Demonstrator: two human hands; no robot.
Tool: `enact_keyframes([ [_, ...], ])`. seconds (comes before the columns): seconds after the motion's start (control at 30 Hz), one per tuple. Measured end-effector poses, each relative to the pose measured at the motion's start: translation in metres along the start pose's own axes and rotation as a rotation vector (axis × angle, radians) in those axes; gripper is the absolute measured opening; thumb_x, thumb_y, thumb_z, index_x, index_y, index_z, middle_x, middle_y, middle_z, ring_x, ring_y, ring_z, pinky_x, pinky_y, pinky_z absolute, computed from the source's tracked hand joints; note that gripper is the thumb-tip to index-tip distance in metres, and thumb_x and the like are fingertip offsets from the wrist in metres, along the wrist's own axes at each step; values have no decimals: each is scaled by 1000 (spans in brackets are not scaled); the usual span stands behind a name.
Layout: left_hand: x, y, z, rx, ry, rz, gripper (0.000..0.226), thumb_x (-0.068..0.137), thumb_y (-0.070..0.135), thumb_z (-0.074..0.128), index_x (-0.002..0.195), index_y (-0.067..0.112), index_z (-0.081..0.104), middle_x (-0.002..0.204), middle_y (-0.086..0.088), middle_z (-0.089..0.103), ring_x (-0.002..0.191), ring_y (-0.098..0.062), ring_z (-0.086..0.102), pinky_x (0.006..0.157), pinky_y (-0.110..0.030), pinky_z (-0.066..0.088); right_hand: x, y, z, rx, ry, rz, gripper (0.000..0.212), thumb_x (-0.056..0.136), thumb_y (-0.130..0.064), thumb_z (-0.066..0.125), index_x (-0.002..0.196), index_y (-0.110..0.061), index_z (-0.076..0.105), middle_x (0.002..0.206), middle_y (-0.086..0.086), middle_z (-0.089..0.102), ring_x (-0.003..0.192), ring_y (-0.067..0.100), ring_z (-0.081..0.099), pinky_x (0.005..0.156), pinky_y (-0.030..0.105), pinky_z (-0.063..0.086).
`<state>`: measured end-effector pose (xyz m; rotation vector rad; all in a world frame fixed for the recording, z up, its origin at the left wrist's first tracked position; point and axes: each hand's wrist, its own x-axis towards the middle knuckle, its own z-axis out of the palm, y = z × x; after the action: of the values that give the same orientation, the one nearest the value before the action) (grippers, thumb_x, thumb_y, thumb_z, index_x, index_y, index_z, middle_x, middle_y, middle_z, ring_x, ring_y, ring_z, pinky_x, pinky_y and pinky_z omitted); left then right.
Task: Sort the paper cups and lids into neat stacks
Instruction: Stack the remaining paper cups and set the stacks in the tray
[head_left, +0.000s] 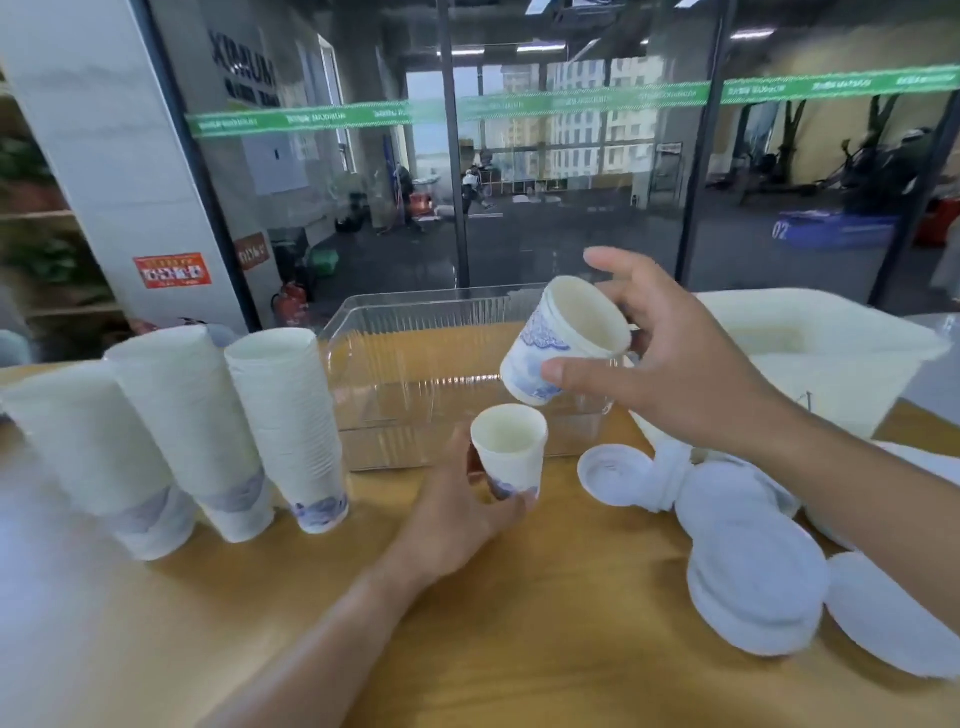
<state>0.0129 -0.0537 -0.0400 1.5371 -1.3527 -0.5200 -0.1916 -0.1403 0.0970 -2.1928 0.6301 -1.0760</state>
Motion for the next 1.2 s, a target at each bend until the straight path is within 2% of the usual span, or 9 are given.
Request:
enact_keyframes([
  [0.13,-2,-10,-2,-20,-79,-25,68,78,25,91,133,33,51,117,12,71,109,-13,69,99,-43,57,-9,3,32,-91,-66,19,77,75,-36,91,142,-35,52,128,-20,63,114,-1,62,99,32,54],
  [0.27,-3,-12,-4,-67,-114,-24,72,79,21,91,136,33,50,122,14,71,114,-9,68,104,-42,55,-9,15,45,-92,-140,107,79,77,-31,90,145,-35,51,131,-21,61,113,-2,63,98,32,55],
  [0.43,-3,-13,-5,-97,-122,-26,75,77,18,91,136,34,49,124,10,70,116,-14,67,103,-45,55,-11,25,55,-135,-260,147,83,73,-45,90,145,-45,48,135,-23,58,117,-8,59,104,29,51],
  [0.53,-4,-9,-7,-86,-118,-21,75,78,21,90,135,44,48,123,19,67,116,-11,66,104,-36,54,-15,26,55,-103,-282,163,90,69,-67,80,148,-46,42,134,-26,57,122,-10,55,107,23,45],
  [0.6,-5,-4,-9,-44,-76,31,74,80,26,89,135,50,45,127,28,62,123,-1,59,109,-24,47,-16,26,50,-49,-240,168,91,71,-73,69,151,-42,39,134,-26,59,123,-10,55,106,20,43],
  [0.73,-8,11,-17,-89,71,108,70,90,30,81,147,39,42,136,33,55,132,6,50,114,-25,40,-16,27,24,-15,-122,170,75,82,-66,57,150,-37,43,127,-26,64,117,-11,58,97,14,43],
  [0.93,2,36,-19,-78,155,245,50,97,27,70,141,34,50,134,24,61,130,-1,56,108,-28,47,-6,47,-44,-128,41,167,40,96,-42,65,134,-31,59,118,-19,69,114,-7,61,99,16,44],
  [1.1,47,85,-8,59,132,315,33,97,30,66,130,35,60,124,23,64,118,6,59,95,-14,52,16,71,-107,-304,109,203,29,96,-34,71,124,-27,66,115,-18,69,111,0,63,94,15,43],
  [1.2,83,123,9,122,59,341,27,99,23,64,124,35,64,117,25,65,108,12,59,87,-4,47,30,89,-140,-447,77,257,24,95,-38,71,117,-27,69,114,-16,69,111,6,64,99,26,47],
])
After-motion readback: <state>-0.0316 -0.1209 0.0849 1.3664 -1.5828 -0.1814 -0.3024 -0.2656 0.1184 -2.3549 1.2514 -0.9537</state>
